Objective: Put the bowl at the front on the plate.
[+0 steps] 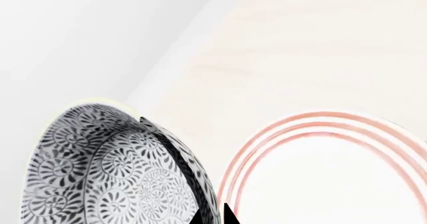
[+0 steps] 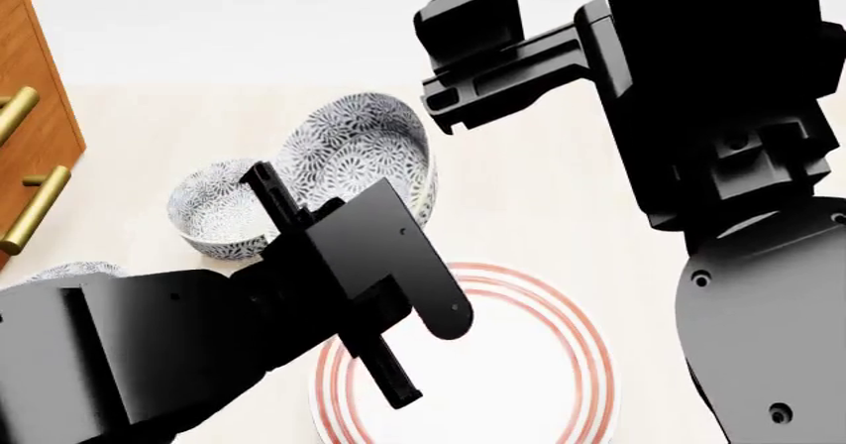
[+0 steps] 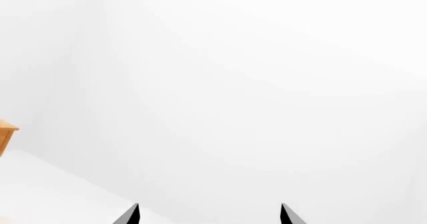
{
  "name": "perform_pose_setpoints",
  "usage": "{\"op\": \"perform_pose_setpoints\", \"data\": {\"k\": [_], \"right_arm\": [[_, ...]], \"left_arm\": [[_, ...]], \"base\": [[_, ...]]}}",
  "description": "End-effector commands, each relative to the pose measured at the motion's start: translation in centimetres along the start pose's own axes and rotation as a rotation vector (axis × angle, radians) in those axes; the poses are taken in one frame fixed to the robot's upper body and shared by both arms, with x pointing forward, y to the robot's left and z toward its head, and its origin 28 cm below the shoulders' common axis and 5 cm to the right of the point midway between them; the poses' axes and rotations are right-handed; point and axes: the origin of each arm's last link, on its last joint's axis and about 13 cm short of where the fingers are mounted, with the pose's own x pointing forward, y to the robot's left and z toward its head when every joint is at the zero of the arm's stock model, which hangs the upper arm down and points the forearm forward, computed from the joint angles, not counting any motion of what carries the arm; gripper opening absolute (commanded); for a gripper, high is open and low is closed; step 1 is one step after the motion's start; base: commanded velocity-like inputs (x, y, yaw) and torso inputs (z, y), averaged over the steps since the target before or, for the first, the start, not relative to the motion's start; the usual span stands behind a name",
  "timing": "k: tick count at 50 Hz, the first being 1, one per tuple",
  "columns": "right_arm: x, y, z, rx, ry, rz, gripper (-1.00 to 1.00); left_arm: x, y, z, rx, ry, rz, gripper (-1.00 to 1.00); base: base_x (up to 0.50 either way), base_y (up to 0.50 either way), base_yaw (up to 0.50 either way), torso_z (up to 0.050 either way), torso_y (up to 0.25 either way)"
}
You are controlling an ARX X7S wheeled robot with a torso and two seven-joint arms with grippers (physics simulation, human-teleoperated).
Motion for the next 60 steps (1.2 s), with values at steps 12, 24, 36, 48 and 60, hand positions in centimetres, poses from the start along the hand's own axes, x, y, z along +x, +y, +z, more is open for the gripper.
{"op": "perform_pose_setpoints", "data": {"k": [12,24,36,48,60], "right_arm": [[0.0,0.0,-0.1,0.002,-0.006,0.000,1.00],[-0.1,0.0,0.1,0.008,-0.012,-0.005,1.00],[-0.4,-0.1,0.3,0.005,-0.010,-0.011,1.00],[-0.9,-0.4,0.5,-0.007,-0.002,-0.035,1.00],[-1.0,-0.4,0.8,-0.010,-0.009,-0.036,1.00]], "left_arm": [[2.4,1.5,1.0,0.107,0.033,-0.047,-1.00],[3.4,1.2,1.5,0.153,0.052,-0.101,-1.00],[4.5,1.0,1.8,0.190,0.093,-0.148,-1.00],[5.5,0.6,3.1,0.236,0.113,-0.174,-1.00],[6.0,0.8,2.1,0.275,0.159,-0.181,-1.00]], "base": [[0.00,0.00,0.00,0.000,0.001],[0.00,0.00,0.00,0.000,0.000],[0.00,0.00,0.00,0.000,0.001],[0.00,0.00,0.00,0.000,0.000],[0.00,0.00,0.00,0.000,0.001]]}}
